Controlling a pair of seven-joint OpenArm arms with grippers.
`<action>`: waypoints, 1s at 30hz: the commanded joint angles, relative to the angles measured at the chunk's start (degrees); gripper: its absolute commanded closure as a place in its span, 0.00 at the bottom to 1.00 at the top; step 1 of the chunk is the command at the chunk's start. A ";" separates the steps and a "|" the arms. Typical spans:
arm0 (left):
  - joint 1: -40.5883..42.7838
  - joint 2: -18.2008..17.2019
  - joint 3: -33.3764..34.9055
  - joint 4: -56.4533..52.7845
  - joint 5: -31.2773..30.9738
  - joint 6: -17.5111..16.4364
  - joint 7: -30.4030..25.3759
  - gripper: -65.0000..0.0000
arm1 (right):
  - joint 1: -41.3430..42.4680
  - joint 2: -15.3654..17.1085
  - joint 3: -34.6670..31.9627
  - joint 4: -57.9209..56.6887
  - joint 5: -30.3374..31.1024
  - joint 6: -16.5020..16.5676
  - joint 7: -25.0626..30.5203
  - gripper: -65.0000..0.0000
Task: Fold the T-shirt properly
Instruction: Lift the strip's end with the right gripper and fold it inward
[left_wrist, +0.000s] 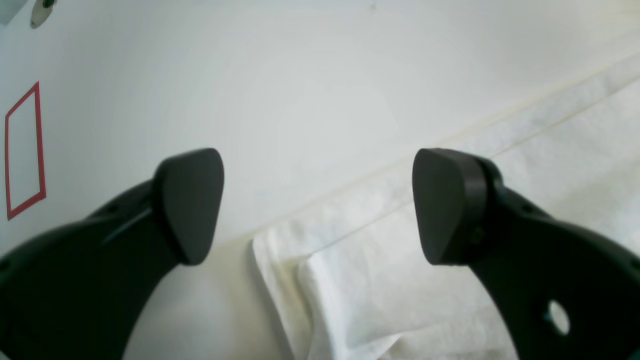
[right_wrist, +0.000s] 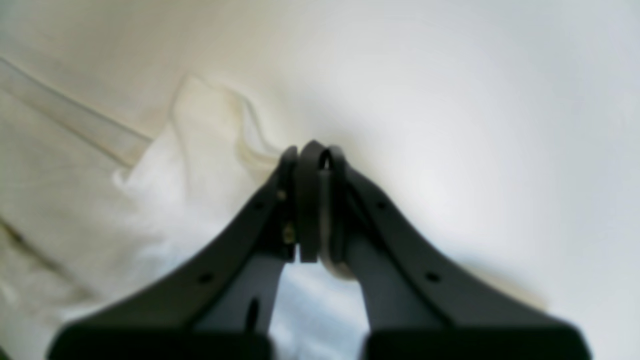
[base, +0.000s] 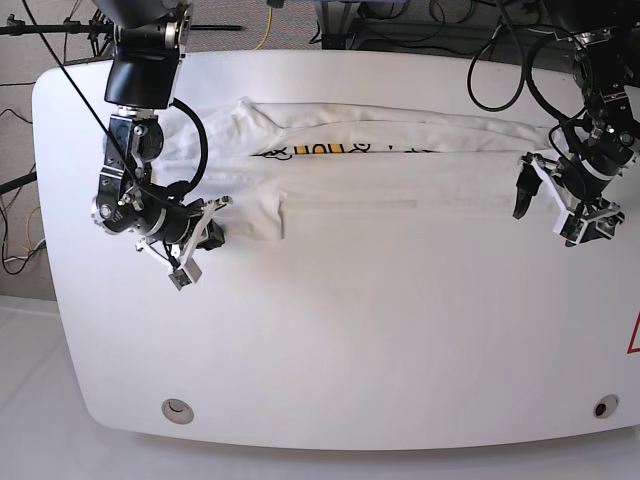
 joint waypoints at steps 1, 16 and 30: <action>-0.43 -0.84 -0.44 0.98 -0.92 0.34 -1.15 0.14 | -0.22 0.60 -0.31 4.50 3.48 0.14 -3.13 1.00; -0.12 -0.76 -0.33 0.82 -0.75 0.34 -0.68 0.14 | -8.71 -1.44 -1.64 16.20 6.71 0.14 -14.48 1.00; 0.74 -1.04 -0.18 1.01 -0.95 0.34 -0.27 0.14 | -17.99 -0.41 -2.24 25.69 8.51 0.14 -14.68 1.00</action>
